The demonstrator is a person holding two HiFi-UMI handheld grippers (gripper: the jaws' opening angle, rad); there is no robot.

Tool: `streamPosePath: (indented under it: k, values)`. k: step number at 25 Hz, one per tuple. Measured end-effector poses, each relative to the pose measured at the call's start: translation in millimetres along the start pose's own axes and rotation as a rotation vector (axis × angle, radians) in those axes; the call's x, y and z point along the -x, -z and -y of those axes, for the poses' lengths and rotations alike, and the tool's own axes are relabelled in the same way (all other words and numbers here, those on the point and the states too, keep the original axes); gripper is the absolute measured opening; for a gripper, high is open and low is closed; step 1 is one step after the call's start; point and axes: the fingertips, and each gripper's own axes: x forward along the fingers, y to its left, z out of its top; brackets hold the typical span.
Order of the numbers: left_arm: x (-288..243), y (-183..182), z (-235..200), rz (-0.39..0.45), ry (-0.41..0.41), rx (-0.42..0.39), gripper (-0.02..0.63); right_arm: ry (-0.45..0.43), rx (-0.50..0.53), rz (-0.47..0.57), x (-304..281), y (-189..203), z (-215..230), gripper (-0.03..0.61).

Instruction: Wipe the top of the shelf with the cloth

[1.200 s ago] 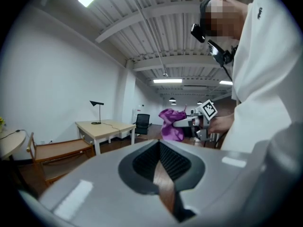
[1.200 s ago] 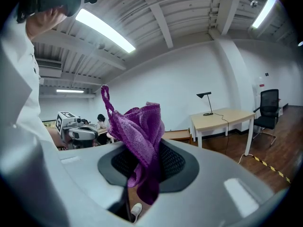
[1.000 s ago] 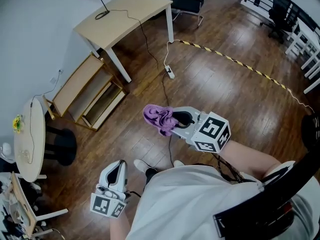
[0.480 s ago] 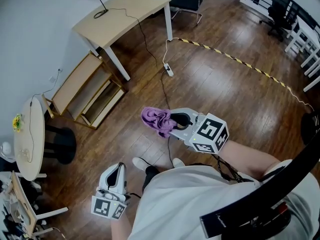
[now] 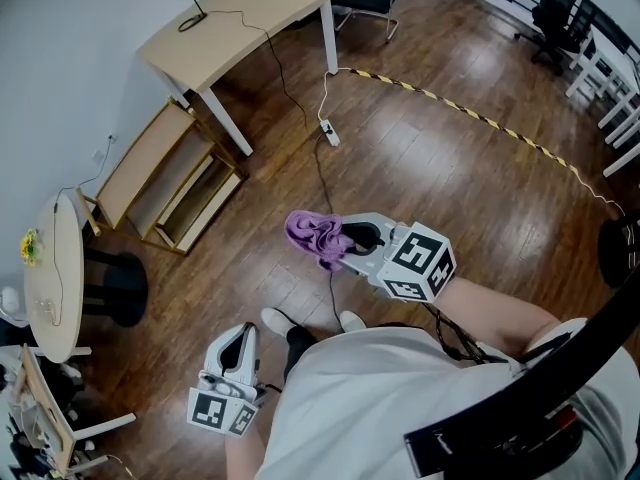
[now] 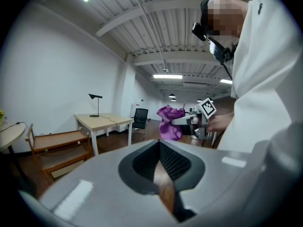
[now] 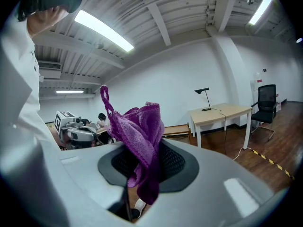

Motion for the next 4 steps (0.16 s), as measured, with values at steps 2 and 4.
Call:
streamPosePath:
  k: [2, 4]
  values:
    - [-5, 0, 2, -0.007, 0.008, 0.003, 0.018, 0.008, -0.002, 0.000, 3, -1, 6, 0.104]
    - [-12, -1, 3, -0.012, 0.016, 0.001, 0.018, 0.020, -0.004, 0.002, 7, -2, 13, 0.104]
